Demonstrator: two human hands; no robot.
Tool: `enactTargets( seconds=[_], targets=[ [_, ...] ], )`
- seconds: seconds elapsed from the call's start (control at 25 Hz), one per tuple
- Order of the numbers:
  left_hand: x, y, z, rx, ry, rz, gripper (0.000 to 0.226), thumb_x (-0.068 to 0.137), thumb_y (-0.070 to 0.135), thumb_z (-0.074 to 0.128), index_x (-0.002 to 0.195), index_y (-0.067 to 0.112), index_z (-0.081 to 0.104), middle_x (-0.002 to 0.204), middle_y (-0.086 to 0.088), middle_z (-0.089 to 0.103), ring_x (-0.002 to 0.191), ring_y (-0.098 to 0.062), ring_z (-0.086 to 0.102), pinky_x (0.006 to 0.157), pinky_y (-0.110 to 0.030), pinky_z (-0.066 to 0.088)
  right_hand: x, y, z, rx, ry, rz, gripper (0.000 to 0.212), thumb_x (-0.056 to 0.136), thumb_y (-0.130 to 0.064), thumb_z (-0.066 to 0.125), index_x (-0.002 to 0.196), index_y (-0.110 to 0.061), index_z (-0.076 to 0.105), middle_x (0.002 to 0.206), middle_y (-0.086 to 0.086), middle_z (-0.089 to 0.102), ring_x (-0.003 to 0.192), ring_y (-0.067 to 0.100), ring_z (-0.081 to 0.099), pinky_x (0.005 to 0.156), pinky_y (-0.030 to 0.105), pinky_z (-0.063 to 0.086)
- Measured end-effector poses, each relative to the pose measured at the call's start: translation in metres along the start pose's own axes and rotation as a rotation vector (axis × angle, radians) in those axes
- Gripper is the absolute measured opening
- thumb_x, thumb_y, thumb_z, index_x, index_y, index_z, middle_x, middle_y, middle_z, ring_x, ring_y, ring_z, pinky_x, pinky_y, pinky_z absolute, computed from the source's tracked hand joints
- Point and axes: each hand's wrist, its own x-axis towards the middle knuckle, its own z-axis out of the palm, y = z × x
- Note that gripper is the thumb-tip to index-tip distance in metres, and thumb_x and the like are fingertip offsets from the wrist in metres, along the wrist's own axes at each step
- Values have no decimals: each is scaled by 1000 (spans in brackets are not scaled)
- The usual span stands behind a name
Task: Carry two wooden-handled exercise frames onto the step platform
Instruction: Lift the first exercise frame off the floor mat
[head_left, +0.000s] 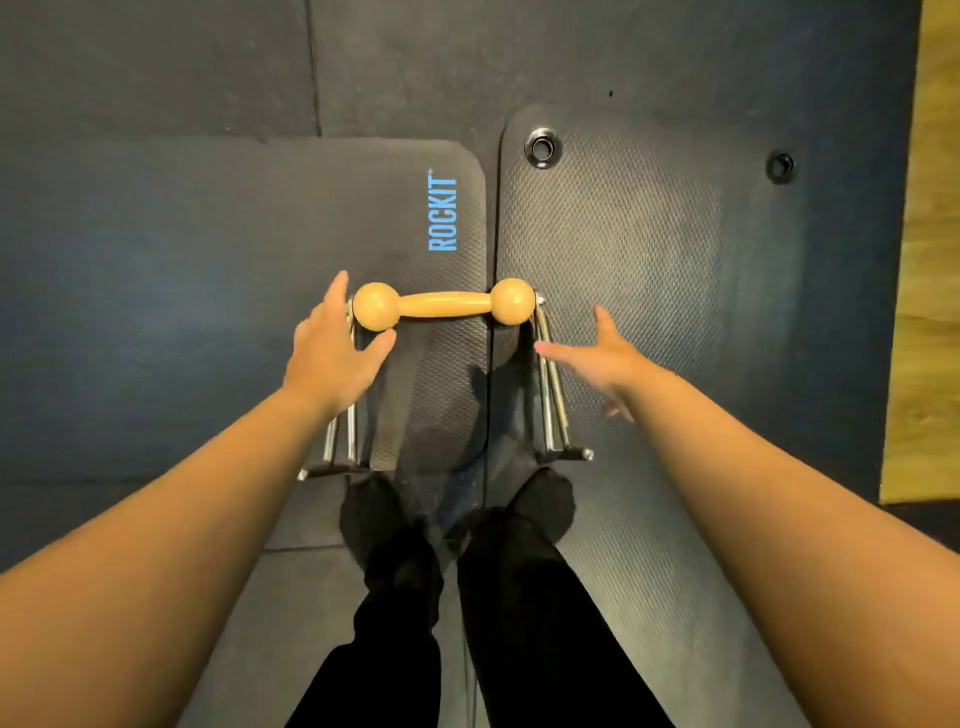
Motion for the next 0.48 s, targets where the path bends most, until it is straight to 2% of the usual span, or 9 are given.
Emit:
enactTargets(
  seconds=[0.08, 0.12, 0.2, 0.28, 0.32, 0.36, 0.4, 0.44, 0.48],
  targets=[
    [6, -25, 14, -49, -65, -135, 103, 91, 50, 72, 166, 30, 5, 169, -10, 32, 153, -40, 27, 117, -55, 30, 16, 13, 15, 17, -72, 129, 124, 82, -55, 81, 164, -37, -11, 175, 9, 9, 153, 44, 26, 105, 75, 40],
    [6, -39, 24, -73, -103, -200, 105, 90, 51, 73, 165, 33, 2, 170, -9, 29, 153, -40, 27, 117, -55, 30, 23, 21, 22, 10, -109, 173, 124, 82, -56, 81, 164, -36, -10, 174, 10, 12, 152, 45, 28, 103, 76, 41],
    [3, -60, 43, -159, -161, -323, 110, 89, 49, 76, 165, 34, -3, 172, -9, 21, 154, -41, 26, 119, -57, 31, 34, 32, 38, -3, -175, 207, 120, 84, -57, 78, 166, -29, -5, 167, 18, 32, 140, 42, 47, 100, 68, 48],
    [4, -72, 55, -252, -182, -413, 112, 90, 45, 77, 165, 33, -6, 172, -13, 21, 151, -41, 33, 117, -57, 37, 42, 36, 49, 12, -148, 180, 112, 88, -54, 75, 166, -21, 1, 137, 20, 62, 100, 28, 72, 76, 48, 54],
    [5, -77, 56, -272, -192, -443, 111, 91, 44, 77, 165, 33, -5, 169, -15, 27, 143, -41, 45, 110, -56, 45, 46, 37, 53, 61, -116, 171, 108, 91, -50, 74, 166, -18, 4, 122, 18, 68, 81, 23, 72, 68, 41, 51],
    [7, -82, 57, -298, -200, -486, 106, 91, 45, 76, 165, 32, 1, 164, -16, 37, 126, -39, 60, 94, -51, 55, 48, 38, 56, 119, -82, 159, 104, 92, -46, 74, 165, -16, 6, 112, 17, 69, 70, 21, 69, 64, 39, 50],
    [9, -84, 57, -323, -205, -538, 97, 92, 46, 75, 164, 29, 12, 154, -16, 50, 101, -32, 70, 74, -42, 58, 51, 40, 58, 175, -55, 156, 100, 94, -41, 74, 165, -15, 8, 102, 15, 69, 63, 20, 65, 60, 38, 53],
    [10, -86, 57, -352, -202, -577, 84, 92, 47, 74, 158, 23, 27, 137, -15, 61, 79, -24, 68, 59, -34, 52, 53, 43, 59, 204, -29, 136, 97, 95, -37, 73, 165, -15, 10, 90, 13, 65, 57, 19, 60, 52, 34, 53],
    [12, -88, 57, -378, -196, -596, 68, 92, 47, 73, 145, 17, 42, 117, -14, 67, 65, -20, 61, 51, -31, 45, 54, 45, 60, 213, -5, 121, 94, 95, -36, 72, 164, -13, 13, 80, 10, 58, 53, 18, 52, 45, 30, 48]
  ],
)
